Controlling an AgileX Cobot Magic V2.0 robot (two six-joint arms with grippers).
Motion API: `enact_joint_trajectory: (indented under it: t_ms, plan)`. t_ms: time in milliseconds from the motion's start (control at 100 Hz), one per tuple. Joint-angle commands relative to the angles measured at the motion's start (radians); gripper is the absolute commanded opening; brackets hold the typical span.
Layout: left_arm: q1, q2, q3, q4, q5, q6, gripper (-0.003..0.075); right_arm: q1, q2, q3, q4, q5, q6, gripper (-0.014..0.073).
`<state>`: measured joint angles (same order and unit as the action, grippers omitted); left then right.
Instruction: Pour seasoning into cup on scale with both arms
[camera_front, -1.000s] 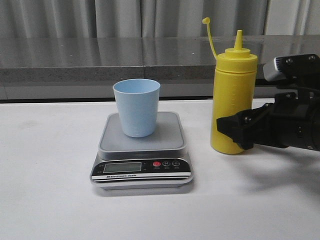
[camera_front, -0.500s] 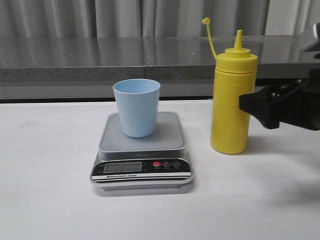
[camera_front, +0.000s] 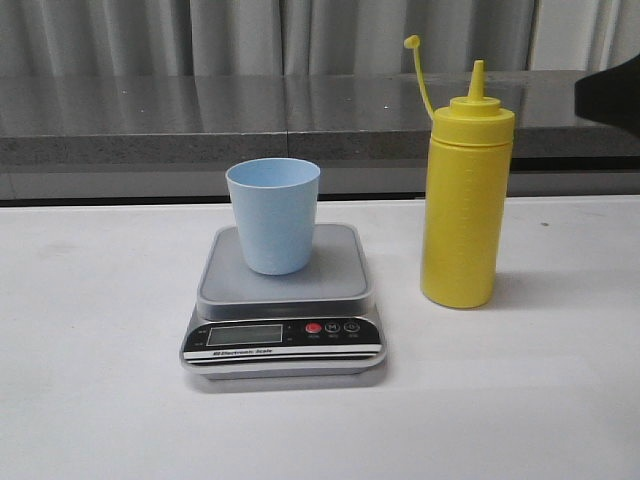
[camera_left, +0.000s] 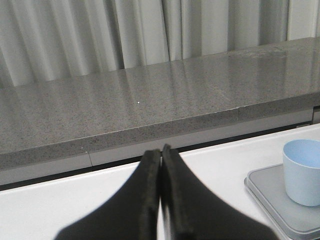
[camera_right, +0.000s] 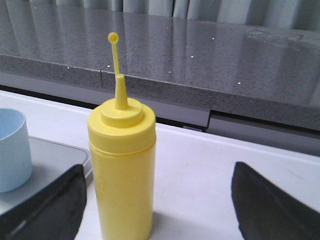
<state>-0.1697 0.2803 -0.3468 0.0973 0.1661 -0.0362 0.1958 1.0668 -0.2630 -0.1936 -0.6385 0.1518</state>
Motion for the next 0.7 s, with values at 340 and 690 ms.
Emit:
enact_joint_trajectory:
  t_ms: [340, 690]
  plan:
    - [0.002, 0.005, -0.025, 0.000, -0.082, -0.006, -0.0018, -0.008, -0.524, -0.019, 0.010, 0.473, -0.008, 0.0592]
    - [0.002, 0.005, -0.025, 0.000, -0.082, -0.006, -0.0018, -0.008, -0.769, -0.019, 0.019, 0.700, -0.007, 0.0471]
